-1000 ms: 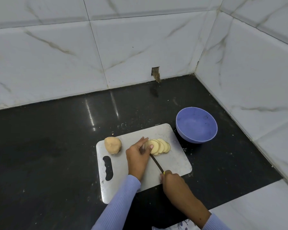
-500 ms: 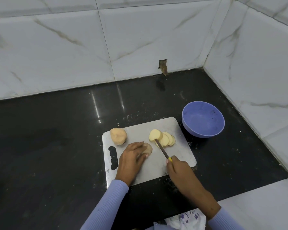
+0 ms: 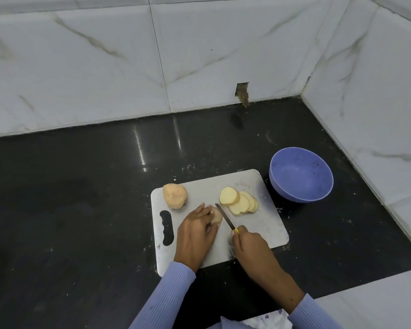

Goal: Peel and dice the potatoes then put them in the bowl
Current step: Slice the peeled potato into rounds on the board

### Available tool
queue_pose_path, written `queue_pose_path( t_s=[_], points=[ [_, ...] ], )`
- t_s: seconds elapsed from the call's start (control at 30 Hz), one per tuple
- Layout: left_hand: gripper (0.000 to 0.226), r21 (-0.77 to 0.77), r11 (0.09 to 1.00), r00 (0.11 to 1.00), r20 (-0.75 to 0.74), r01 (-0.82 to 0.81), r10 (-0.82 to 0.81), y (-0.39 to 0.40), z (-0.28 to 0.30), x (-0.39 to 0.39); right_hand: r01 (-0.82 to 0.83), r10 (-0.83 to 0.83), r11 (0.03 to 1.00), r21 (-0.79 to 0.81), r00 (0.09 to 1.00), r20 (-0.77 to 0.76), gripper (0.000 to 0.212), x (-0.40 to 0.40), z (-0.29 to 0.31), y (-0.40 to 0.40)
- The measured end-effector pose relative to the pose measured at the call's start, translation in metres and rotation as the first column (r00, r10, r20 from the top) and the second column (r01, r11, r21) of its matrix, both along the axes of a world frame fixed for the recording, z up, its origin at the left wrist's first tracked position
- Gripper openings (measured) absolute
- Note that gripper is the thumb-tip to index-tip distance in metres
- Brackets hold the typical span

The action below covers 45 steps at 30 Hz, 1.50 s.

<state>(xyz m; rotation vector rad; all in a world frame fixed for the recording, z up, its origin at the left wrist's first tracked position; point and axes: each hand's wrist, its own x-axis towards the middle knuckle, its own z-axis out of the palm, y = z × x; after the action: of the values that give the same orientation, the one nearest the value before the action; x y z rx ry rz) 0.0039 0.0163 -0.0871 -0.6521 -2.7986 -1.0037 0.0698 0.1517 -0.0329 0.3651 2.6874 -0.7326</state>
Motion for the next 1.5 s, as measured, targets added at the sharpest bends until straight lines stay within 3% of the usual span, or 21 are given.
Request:
queue_pose_path(
  t_s=[0.43, 0.67, 0.8, 0.93, 1.07, 1.5],
  points=[
    [0.023, 0.064, 0.998, 1.0, 0.0, -0.016, 0.016, 0.006, -0.002, 0.002, -0.134, 0.114, 0.964, 0.229, 0.988, 0.1, 0.031, -0.002, 0.004, -0.007],
    [0.024, 0.076, 0.997, 1.0, 0.002, -0.028, 0.028, 0.006, 0.002, 0.003, -0.145, 0.122, 0.966, 0.215, 0.986, 0.117, 0.03, 0.016, 0.005, 0.004],
    [0.023, 0.092, 0.996, 1.0, -0.012, -0.018, 0.019, 0.006, 0.004, 0.004, -0.121, 0.097, 0.972, 0.199, 0.987, 0.127, 0.018, 0.03, 0.011, 0.011],
    [0.021, 0.107, 0.994, 1.0, -0.004, -0.019, 0.019, 0.003, 0.004, 0.005, -0.074, 0.057, 0.991, 0.114, 0.988, 0.142, 0.036, 0.035, 0.019, 0.017],
    [0.02, 0.104, 0.994, 1.0, -0.004, -0.023, 0.024, 0.0, 0.004, 0.006, 0.01, -0.01, 1.0, -0.01, 1.0, 0.019, 0.032, 0.026, 0.022, 0.016],
    [0.023, 0.099, 0.995, 0.999, -0.033, -0.009, 0.013, -0.001, -0.001, 0.008, -0.041, 0.041, 0.999, 0.008, 0.999, 0.029, 0.04, -0.008, 0.004, -0.002]
  ],
)
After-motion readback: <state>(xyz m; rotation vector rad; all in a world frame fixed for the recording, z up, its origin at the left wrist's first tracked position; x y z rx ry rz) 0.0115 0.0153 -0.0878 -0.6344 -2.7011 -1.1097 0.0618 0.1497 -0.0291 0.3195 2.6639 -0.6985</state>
